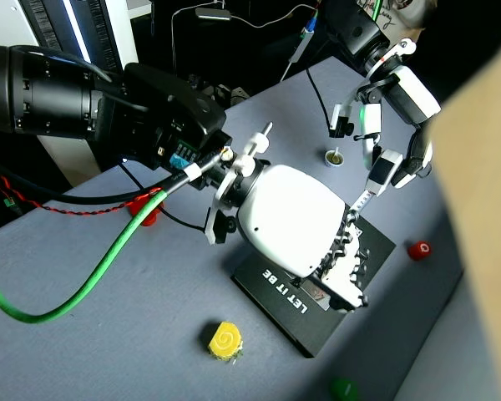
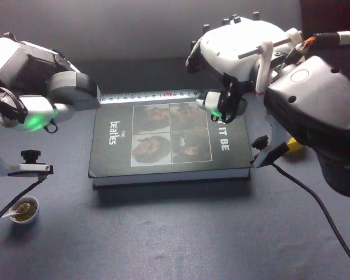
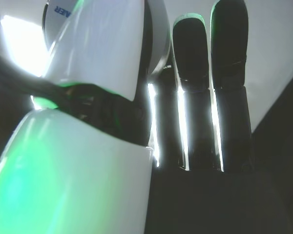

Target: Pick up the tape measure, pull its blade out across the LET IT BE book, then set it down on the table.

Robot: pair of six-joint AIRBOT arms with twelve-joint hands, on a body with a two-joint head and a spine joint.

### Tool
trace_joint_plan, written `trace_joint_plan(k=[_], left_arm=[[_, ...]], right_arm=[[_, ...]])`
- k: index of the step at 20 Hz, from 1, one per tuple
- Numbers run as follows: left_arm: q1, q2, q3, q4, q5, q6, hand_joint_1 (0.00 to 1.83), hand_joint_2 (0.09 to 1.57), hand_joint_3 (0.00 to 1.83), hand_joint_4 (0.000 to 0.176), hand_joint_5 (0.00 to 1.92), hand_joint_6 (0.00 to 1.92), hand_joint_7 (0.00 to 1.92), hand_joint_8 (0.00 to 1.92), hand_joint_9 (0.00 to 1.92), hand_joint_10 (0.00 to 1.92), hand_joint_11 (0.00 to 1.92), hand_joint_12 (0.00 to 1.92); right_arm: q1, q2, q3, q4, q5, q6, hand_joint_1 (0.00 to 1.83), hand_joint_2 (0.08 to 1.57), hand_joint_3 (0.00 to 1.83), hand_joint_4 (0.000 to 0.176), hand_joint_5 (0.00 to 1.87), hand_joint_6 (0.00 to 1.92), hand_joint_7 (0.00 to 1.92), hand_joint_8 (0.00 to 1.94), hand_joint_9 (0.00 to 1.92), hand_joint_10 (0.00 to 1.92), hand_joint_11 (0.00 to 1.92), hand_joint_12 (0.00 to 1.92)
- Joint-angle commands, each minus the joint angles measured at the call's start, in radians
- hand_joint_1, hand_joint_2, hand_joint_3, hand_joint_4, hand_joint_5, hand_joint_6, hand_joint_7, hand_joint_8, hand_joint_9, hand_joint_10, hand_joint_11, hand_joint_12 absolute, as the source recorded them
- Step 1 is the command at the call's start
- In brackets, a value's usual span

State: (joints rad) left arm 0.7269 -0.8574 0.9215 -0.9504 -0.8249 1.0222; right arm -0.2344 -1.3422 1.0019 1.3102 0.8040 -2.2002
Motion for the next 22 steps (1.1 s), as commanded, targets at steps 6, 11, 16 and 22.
trace_joint_plan(k=[6, 11, 16, 22], left_arm=[[-0.017, 0.005, 0.001, 0.046, -0.115, -0.005, 1.38, 1.10, 0.00, 0.000, 1.00, 0.74, 1.04, 0.90, 0.93, 1.25, 0.91, 1.02], [-0.019, 0.005, 0.002, 0.046, -0.115, -0.001, 1.38, 1.10, 0.00, 0.000, 0.97, 0.77, 1.04, 0.92, 0.90, 1.28, 0.91, 1.03], [-0.021, 0.005, 0.001, 0.046, -0.115, 0.000, 1.38, 1.10, 0.00, 0.000, 0.99, 0.75, 1.04, 0.91, 0.92, 1.27, 0.91, 1.03], [-0.024, 0.004, 0.003, 0.055, -0.119, 0.004, 1.38, 1.10, 0.00, 0.000, 0.99, 0.75, 1.04, 0.90, 0.91, 1.28, 0.89, 1.02]], right_arm=[[-0.003, 0.001, 0.012, -0.073, 0.035, 0.005, 1.06, 1.14, 0.00, 0.000, 0.73, 0.02, 0.73, 0.00, 0.68, 0.03, 0.21, 1.21], [-0.003, 0.000, 0.019, -0.074, 0.033, 0.008, 1.07, 1.14, 0.00, 0.000, 0.72, 0.01, 0.72, 0.00, 0.68, 0.03, 0.21, 1.21], [-0.004, 0.000, 0.020, -0.074, 0.031, 0.009, 1.07, 1.14, 0.00, 0.000, 0.71, 0.01, 0.72, 0.00, 0.67, 0.02, 0.21, 1.21], [-0.007, -0.001, 0.020, -0.081, 0.028, 0.009, 1.07, 1.14, 0.00, 0.000, 0.71, 0.01, 0.73, 0.01, 0.68, 0.03, 0.22, 1.22]])
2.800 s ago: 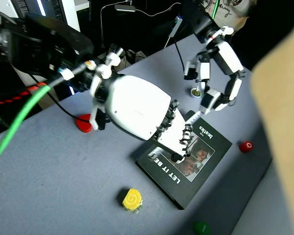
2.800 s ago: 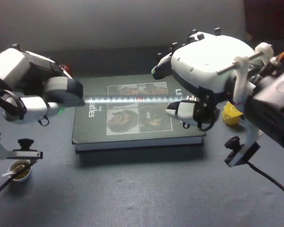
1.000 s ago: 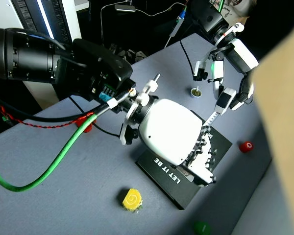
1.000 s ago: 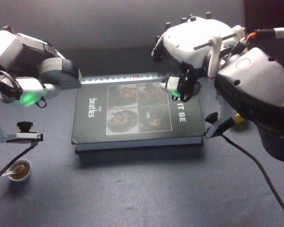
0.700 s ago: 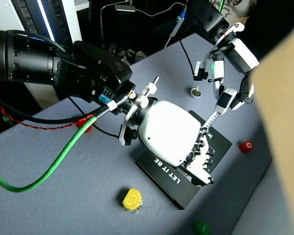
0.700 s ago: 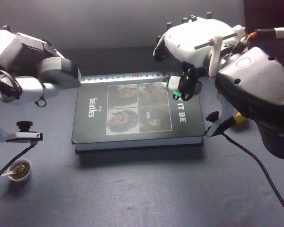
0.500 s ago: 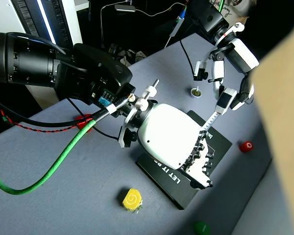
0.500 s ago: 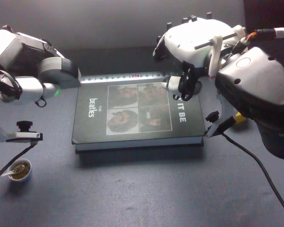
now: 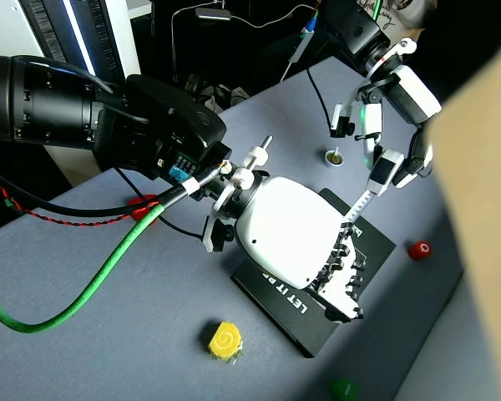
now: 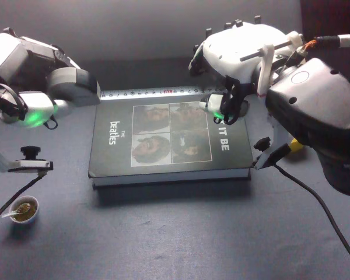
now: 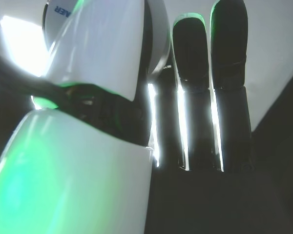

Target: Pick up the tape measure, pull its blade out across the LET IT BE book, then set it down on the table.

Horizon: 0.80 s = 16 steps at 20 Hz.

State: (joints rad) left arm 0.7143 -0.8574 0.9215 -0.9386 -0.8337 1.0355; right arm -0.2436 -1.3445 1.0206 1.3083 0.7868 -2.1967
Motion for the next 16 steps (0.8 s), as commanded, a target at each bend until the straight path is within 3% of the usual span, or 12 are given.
trace_joint_plan(k=[1, 16], left_arm=[[-0.011, 0.004, 0.003, 0.043, -0.110, -0.010, 1.38, 1.10, 0.00, 0.000, 0.99, 0.75, 1.04, 0.90, 0.91, 1.28, 0.89, 1.02], [-0.014, 0.004, 0.003, 0.038, -0.107, -0.010, 1.38, 1.10, 0.00, 0.000, 0.98, 0.77, 1.04, 0.90, 0.92, 1.25, 0.92, 0.99]], right_arm=[[0.002, 0.002, 0.001, -0.080, 0.045, 0.005, 1.07, 1.14, 0.00, 0.000, 0.72, 0.01, 0.73, 0.01, 0.68, 0.02, 0.21, 1.21], [0.006, 0.003, 0.003, -0.105, 0.044, 0.015, 1.06, 1.14, 0.00, 0.000, 0.73, 0.01, 0.75, 0.01, 0.69, 0.02, 0.21, 1.21]])
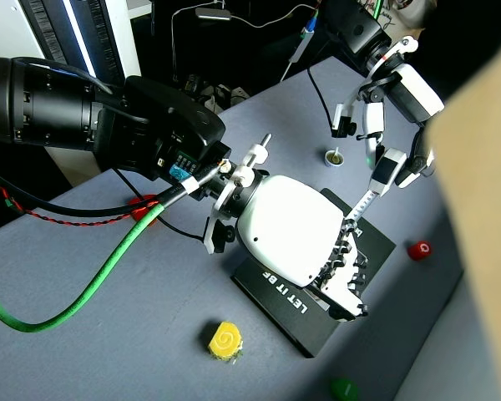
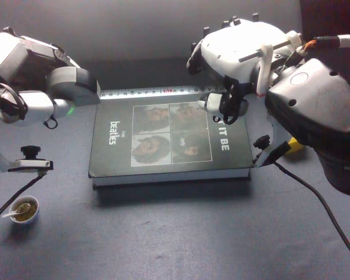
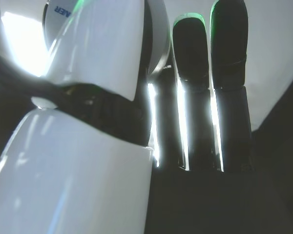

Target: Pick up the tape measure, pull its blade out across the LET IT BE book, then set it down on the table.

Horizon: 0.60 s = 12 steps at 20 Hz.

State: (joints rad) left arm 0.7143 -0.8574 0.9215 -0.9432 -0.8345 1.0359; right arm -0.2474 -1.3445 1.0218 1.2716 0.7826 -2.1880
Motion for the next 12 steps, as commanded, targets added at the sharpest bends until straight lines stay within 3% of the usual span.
trace_joint_plan(k=[1, 12], left_arm=[[-0.014, 0.003, 0.003, 0.042, -0.106, -0.010, 1.38, 1.10, 0.00, 0.000, 1.00, 0.76, 1.04, 0.90, 0.92, 1.26, 0.92, 1.00], [-0.016, 0.003, 0.005, 0.040, -0.106, -0.007, 1.38, 1.10, 0.00, 0.000, 0.96, 0.78, 1.03, 0.93, 0.91, 1.27, 0.92, 1.01]], right_arm=[[0.009, 0.003, 0.002, -0.069, 0.048, 0.006, 1.06, 1.14, 0.00, 0.000, 0.73, 0.01, 0.74, 0.00, 0.69, 0.02, 0.21, 1.21], [0.010, 0.003, 0.003, -0.069, 0.042, 0.010, 1.04, 1.14, 0.00, 0.000, 0.74, 0.01, 0.75, 0.01, 0.70, 0.02, 0.21, 1.21]])
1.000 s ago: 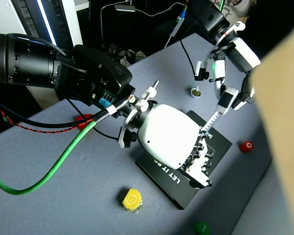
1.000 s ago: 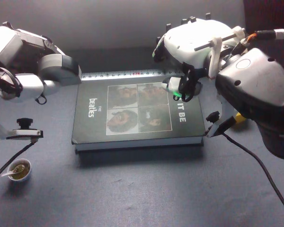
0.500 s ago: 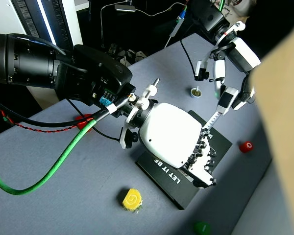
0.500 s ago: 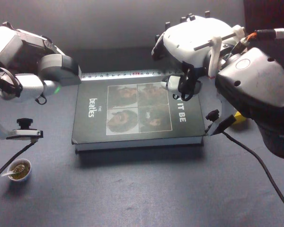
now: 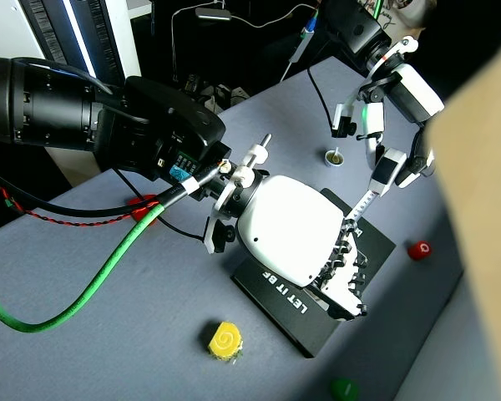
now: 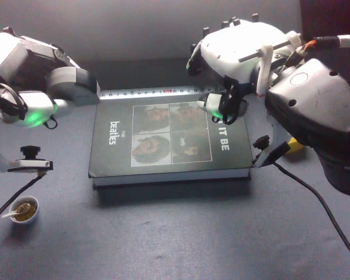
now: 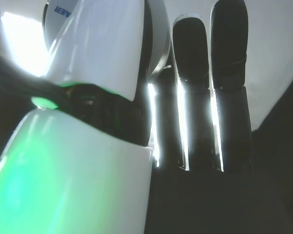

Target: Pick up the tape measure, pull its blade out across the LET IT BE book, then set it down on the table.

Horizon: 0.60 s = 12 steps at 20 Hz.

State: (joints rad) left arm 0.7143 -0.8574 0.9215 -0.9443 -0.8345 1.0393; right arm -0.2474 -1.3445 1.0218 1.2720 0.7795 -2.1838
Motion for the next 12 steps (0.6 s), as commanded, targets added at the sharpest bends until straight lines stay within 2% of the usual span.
trace_joint_plan(k=[1, 3, 5, 6, 7, 9, 10, 12], left_arm=[[-0.016, 0.003, 0.005, 0.041, -0.106, -0.011, 1.38, 1.10, 0.00, 0.000, 0.96, 0.79, 1.04, 0.92, 0.91, 1.27, 0.92, 1.00], [-0.016, 0.003, 0.004, 0.040, -0.106, -0.011, 1.38, 1.10, 0.00, 0.000, 0.96, 0.79, 1.03, 0.92, 0.92, 1.27, 0.92, 1.01], [-0.016, 0.004, 0.005, 0.040, -0.106, -0.011, 1.38, 1.10, 0.00, 0.000, 0.96, 0.79, 1.03, 0.92, 0.92, 1.26, 0.93, 1.01], [-0.016, 0.004, 0.005, 0.040, -0.106, -0.011, 1.38, 1.10, 0.00, 0.000, 0.96, 0.79, 1.03, 0.92, 0.92, 1.26, 0.93, 1.01], [-0.016, 0.003, 0.006, 0.039, -0.106, -0.011, 1.38, 1.10, 0.00, 0.000, 0.96, 0.78, 1.03, 0.92, 0.92, 1.26, 0.93, 1.01], [-0.022, 0.000, 0.010, 0.044, -0.106, -0.009, 1.38, 1.10, 0.00, 0.000, 0.96, 0.78, 1.03, 0.92, 0.92, 1.27, 0.93, 1.01], [-0.025, 0.000, 0.010, 0.046, -0.103, -0.008, 1.38, 1.10, 0.00, 0.000, 0.96, 0.78, 1.03, 0.93, 0.92, 1.27, 0.93, 1.00], [-0.026, 0.002, 0.009, 0.043, -0.102, -0.007, 1.38, 1.10, 0.00, 0.000, 0.97, 0.77, 1.03, 0.93, 0.92, 1.27, 0.92, 1.00]], right_arm=[[0.010, 0.003, 0.004, -0.069, 0.044, 0.006, 1.04, 1.14, 0.00, 0.000, 0.74, 0.01, 0.75, 0.01, 0.70, 0.02, 0.21, 1.21], [0.010, 0.003, 0.004, -0.069, 0.043, 0.007, 1.05, 1.15, 0.00, 0.000, 0.74, 0.01, 0.77, 0.01, 0.75, 0.04, 0.26, 1.23], [0.010, 0.004, 0.004, -0.069, 0.041, 0.008, 1.06, 1.16, 0.00, 0.000, 0.83, 0.04, 0.89, 0.06, 0.86, 0.09, 0.38, 1.28], [0.010, 0.004, 0.004, -0.069, 0.040, 0.008, 1.16, 1.18, 0.00, 0.000, 0.78, 1.03, 0.95, 0.83, 0.94, 0.16, 0.49, 1.33], [0.010, 0.004, 0.004, -0.069, 0.040, 0.009, 1.19, 1.18, 0.00, 0.000, 0.77, 1.22, 0.97, 1.01, 0.96, 0.39, 0.59, 1.40], [0.010, 0.005, 0.004, -0.069, 0.037, 0.010, 1.20, 1.16, 0.00, 0.000, 0.81, 1.19, 0.98, 1.07, 0.92, 0.76, 0.72, 1.43], [0.010, 0.005, 0.005, -0.069, 0.036, 0.011, 1.20, 1.16, 0.00, 0.000, 0.82, 1.17, 0.98, 1.08, 0.90, 0.85, 0.75, 1.44], [0.010, 0.006, 0.005, -0.069, 0.035, 0.012, 1.20, 1.16, 0.00, 0.000, 0.81, 1.17, 0.98, 1.11, 0.86, 0.91, 0.73, 1.45]])
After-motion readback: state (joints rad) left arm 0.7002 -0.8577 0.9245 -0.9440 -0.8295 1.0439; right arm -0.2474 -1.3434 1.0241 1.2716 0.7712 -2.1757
